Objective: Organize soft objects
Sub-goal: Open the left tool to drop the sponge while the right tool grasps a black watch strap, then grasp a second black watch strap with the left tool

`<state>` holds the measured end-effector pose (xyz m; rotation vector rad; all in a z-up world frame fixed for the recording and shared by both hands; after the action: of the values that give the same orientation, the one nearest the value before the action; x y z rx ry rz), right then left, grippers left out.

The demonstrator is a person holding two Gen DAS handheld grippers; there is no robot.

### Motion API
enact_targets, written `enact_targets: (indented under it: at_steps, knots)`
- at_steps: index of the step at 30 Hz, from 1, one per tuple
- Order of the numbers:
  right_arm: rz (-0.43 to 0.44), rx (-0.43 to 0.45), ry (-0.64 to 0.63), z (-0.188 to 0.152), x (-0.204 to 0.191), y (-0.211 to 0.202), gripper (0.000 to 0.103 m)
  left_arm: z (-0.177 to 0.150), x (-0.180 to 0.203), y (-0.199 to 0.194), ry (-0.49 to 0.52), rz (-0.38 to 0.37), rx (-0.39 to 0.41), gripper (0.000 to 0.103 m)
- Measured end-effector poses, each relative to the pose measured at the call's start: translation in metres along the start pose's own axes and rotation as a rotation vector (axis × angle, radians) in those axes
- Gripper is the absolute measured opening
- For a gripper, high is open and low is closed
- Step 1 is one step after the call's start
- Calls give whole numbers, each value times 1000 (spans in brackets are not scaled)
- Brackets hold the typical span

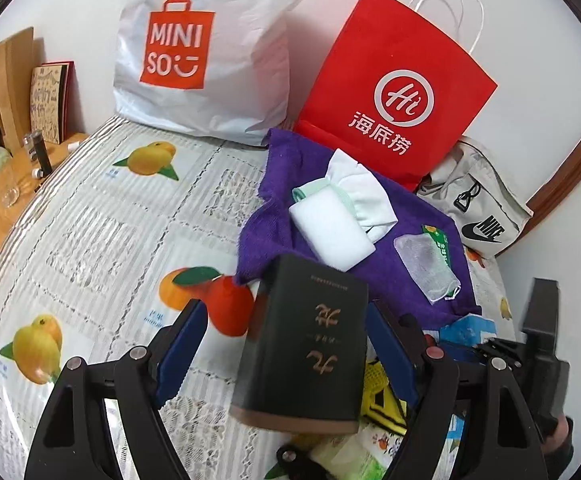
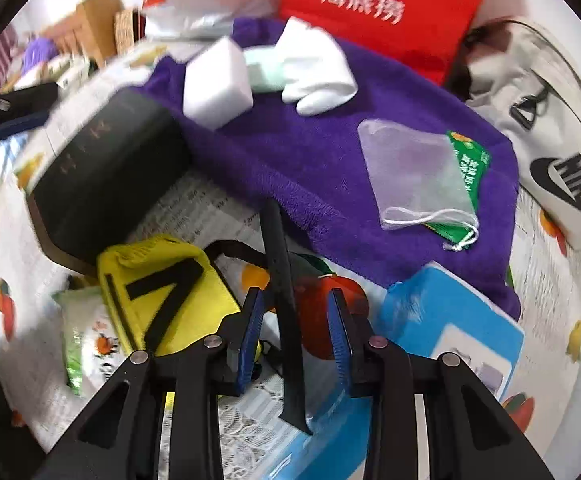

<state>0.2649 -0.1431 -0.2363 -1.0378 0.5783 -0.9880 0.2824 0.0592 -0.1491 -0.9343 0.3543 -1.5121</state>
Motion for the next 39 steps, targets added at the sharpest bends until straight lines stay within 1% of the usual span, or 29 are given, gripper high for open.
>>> enact_targets:
  at_steps: [1,3,5,6,7,9,12,15,19,22,24,25,29,31,35,39]
  knots:
    - [-6,-19,-3,-1,0,4,21,-1,-3,-2,-2,0,3,80]
    - [-12,-46,-19,-2,-3,8,20,-1,-8,-6,-6,0,13,80]
    - [-5,-44,-17,0,-6,8,8,-2,-14,-10,-17,0,19,80]
    - [19,-38,-15,0,-9,6,3,-2,-17,-11,-23,-2,20,80]
    - [36,-31,-13,-1,-12,4,3,-3,-19,-12,-29,-4,20,80]
    - [24,1,-10,0,-12,-2,3,-5,-24,-13,-36,-3,17,80]
    - [40,63,43,4,-11,-21,3,-10,-30,-18,-32,5,14,80]
    - [23,116,86,5,-6,-39,3,-20,-35,-23,-27,12,-1,80]
    - [18,190,153,0,-6,-65,3,-40,-36,-29,4,20,-32,80]
    - [26,244,196,-14,-5,-88,3,-62,-33,-31,30,24,-72,80]
    - [34,266,218,-17,-5,-95,3,-76,-30,-32,42,22,-97,80]
    - [35,278,231,-24,-5,-101,3,-85,-27,-32,50,22,-113,79]
    - [44,304,253,-50,-12,-118,3,-119,-14,-30,93,11,-174,80]
    - [48,307,261,-63,-16,-123,3,-136,-7,-27,124,33,-197,79]
    - [52,323,277,-81,-18,-130,3,-148,3,-24,206,101,-183,80]
    - [57,347,285,-95,-21,-141,3,-150,16,-18,225,97,-182,80]
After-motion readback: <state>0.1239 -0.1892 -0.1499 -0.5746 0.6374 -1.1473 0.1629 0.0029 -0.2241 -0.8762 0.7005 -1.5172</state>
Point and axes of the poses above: each gripper's, at about its wrist camera, not at the fingertips, and y roughly the way its jaws point, x to its right, z to its top, the point moved 9 cm from there along y, roughly the way its jaws point, and after that the axes turned 7 degrees about x, right-handed, at the moved point
